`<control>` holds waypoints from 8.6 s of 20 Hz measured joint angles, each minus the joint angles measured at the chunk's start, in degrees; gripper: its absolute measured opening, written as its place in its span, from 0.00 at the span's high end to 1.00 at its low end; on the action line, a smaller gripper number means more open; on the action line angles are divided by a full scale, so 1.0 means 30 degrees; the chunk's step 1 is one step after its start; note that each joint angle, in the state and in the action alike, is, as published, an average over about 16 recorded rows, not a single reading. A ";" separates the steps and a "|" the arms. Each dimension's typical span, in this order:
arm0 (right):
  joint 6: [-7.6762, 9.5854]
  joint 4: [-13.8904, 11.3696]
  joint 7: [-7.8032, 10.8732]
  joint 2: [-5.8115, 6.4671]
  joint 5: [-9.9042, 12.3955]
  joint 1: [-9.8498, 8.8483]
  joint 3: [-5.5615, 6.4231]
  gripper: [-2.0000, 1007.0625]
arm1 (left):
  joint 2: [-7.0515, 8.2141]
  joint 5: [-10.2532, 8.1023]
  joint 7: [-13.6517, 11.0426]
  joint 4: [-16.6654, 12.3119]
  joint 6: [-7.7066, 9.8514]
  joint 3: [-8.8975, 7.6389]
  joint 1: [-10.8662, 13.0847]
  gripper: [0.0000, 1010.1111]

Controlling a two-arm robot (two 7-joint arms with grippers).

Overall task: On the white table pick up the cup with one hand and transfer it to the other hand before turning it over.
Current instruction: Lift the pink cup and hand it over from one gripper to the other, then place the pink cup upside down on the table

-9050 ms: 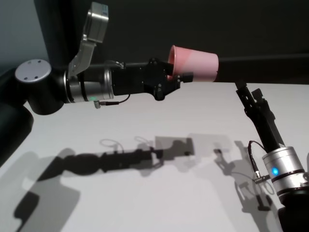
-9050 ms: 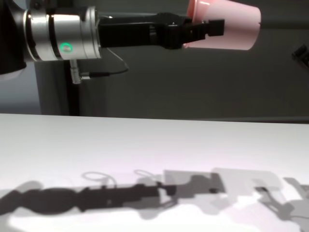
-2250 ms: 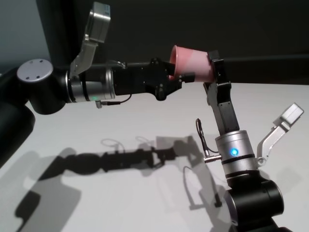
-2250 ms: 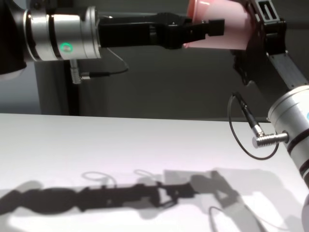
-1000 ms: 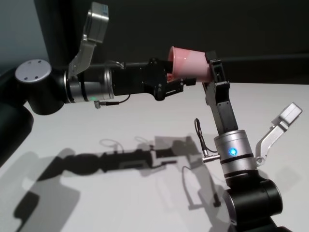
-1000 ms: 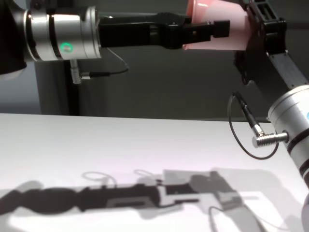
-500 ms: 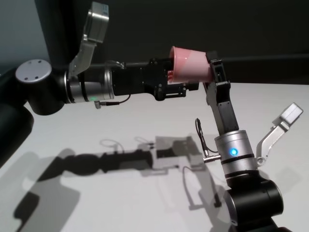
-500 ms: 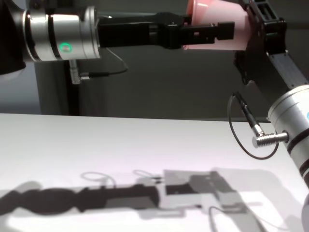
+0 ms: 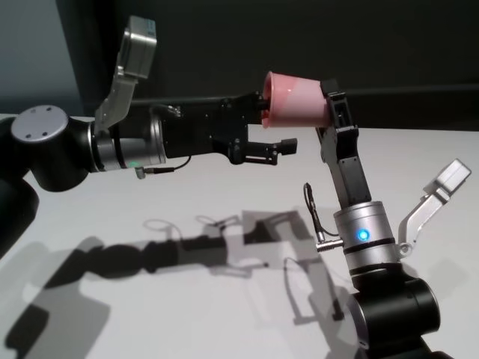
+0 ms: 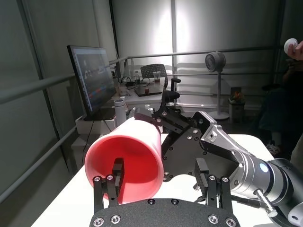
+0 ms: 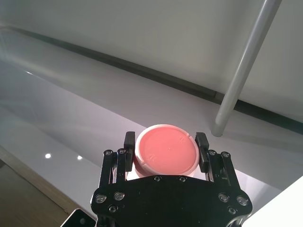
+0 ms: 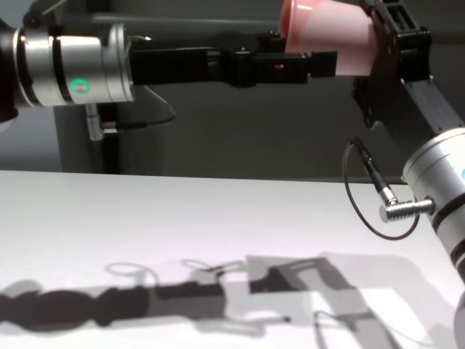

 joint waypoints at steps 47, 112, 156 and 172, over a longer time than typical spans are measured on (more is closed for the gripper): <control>-0.0001 0.0001 -0.0001 -0.0002 0.0001 -0.0001 -0.0001 0.27 | 0.2211 0.2028 1.5716 -0.6155 -0.0513 -0.5420 1.0152 0.01; -0.0197 -0.5781 -0.9425 0.7348 -1.3008 0.0245 -0.0124 0.27 | 0.1687 0.2551 1.6389 -0.5821 -0.0646 -0.5559 1.0799 0.01; 0.5226 -0.1318 -0.7523 0.6772 -2.1172 0.3035 -0.5409 0.27 | 0.1687 0.2551 1.6389 -0.5821 -0.0646 -0.5558 1.0798 0.01; 0.5281 -0.0325 -0.6550 0.6234 -2.1833 0.2940 -0.5294 0.27 | 0.1688 0.2551 1.6389 -0.5821 -0.0646 -0.5558 1.0797 0.01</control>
